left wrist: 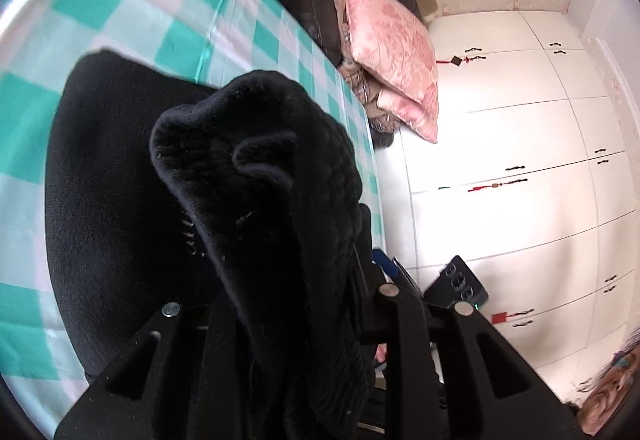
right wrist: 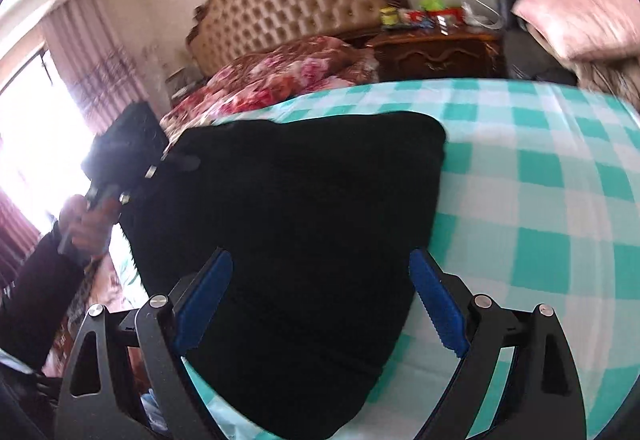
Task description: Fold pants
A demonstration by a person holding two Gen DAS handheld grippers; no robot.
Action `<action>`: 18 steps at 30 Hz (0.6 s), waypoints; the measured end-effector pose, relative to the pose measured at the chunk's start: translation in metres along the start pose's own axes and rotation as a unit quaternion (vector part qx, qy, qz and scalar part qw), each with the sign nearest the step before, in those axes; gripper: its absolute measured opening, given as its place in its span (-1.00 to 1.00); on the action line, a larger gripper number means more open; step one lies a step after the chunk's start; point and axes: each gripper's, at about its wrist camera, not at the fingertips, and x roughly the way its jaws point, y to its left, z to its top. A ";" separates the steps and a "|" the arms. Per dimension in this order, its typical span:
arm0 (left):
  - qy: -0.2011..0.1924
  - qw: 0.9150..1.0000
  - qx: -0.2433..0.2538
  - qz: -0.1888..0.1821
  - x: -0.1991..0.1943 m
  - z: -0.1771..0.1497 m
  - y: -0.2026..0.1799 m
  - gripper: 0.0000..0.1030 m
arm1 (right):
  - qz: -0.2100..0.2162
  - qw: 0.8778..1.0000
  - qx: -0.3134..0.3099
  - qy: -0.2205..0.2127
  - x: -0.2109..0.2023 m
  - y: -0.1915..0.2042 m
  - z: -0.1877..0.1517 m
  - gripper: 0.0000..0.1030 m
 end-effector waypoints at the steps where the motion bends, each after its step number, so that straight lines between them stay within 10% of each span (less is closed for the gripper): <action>1: -0.006 1.000 0.008 0.005 -0.005 -0.001 -0.006 -0.54 | -0.008 1.000 -0.024 0.003 0.001 0.010 -0.002 0.70; 6: -0.039 0.996 0.066 0.045 -0.033 0.000 -0.039 -0.54 | -0.004 0.997 -0.069 0.035 0.021 0.030 -0.011 0.71; 10: -0.041 0.989 0.010 0.145 -0.031 0.003 0.027 -0.54 | -0.013 0.994 -0.091 0.060 0.034 0.042 -0.013 0.71; 18: -0.091 0.994 0.019 0.064 -0.043 -0.014 0.067 -0.54 | 0.017 0.998 -0.057 0.037 0.029 0.029 0.022 0.71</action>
